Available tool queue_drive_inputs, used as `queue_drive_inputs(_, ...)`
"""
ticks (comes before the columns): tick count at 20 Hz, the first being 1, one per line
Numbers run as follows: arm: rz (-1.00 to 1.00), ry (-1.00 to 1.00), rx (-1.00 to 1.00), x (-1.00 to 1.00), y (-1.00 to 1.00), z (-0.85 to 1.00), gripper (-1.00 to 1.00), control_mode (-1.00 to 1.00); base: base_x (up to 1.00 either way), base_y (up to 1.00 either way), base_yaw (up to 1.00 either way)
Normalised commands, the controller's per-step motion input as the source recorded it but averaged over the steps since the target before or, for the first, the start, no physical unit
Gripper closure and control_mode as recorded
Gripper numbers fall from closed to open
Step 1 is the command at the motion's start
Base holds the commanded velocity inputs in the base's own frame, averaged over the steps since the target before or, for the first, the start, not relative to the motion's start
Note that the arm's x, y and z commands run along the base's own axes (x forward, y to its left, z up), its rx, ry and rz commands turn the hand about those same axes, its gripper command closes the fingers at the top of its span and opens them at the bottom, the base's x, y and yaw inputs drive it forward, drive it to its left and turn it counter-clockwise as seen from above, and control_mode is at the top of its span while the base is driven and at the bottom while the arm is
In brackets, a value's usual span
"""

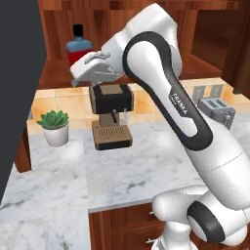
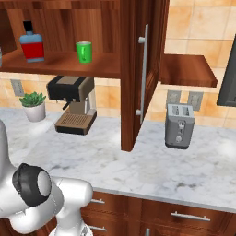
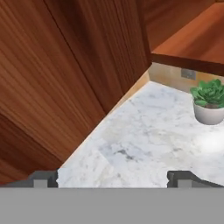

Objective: Open the cabinet directly in front. Then move the liquor and the mug to the dining counter with the jar on it.

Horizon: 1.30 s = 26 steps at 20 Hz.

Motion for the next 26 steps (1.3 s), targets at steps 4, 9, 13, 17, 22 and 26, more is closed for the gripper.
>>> queue_drive_inputs(4, -0.24, -0.29, -0.13, 0.0, -0.34, 0.0, -1.0, -1.0, 0.0, 0.0, 0.0)
queue_drive_inputs(9, -0.21, -0.29, -0.12, 0.01, -0.27, 0.03, -1.0, -1.0, 0.0, 0.0, 0.0)
queue_drive_inputs(13, -0.17, -0.3, -0.07, 0.03, -0.26, 0.05, -1.0, -1.0, 0.0, 0.0, 0.0)
queue_drive_inputs(17, -0.12, -0.33, -0.02, 0.0, -0.25, 0.0, -1.0, -1.0, 0.0, 0.0, 0.0)
queue_drive_inputs(22, -0.09, -0.28, 0.0, 0.01, -0.27, 0.17, -1.0, -1.0, 0.0, 0.0, 0.0)
queue_drive_inputs(26, -0.03, -0.18, 0.04, 0.14, -0.22, 0.21, -1.0, -1.0, 0.0, 0.0, 0.0)
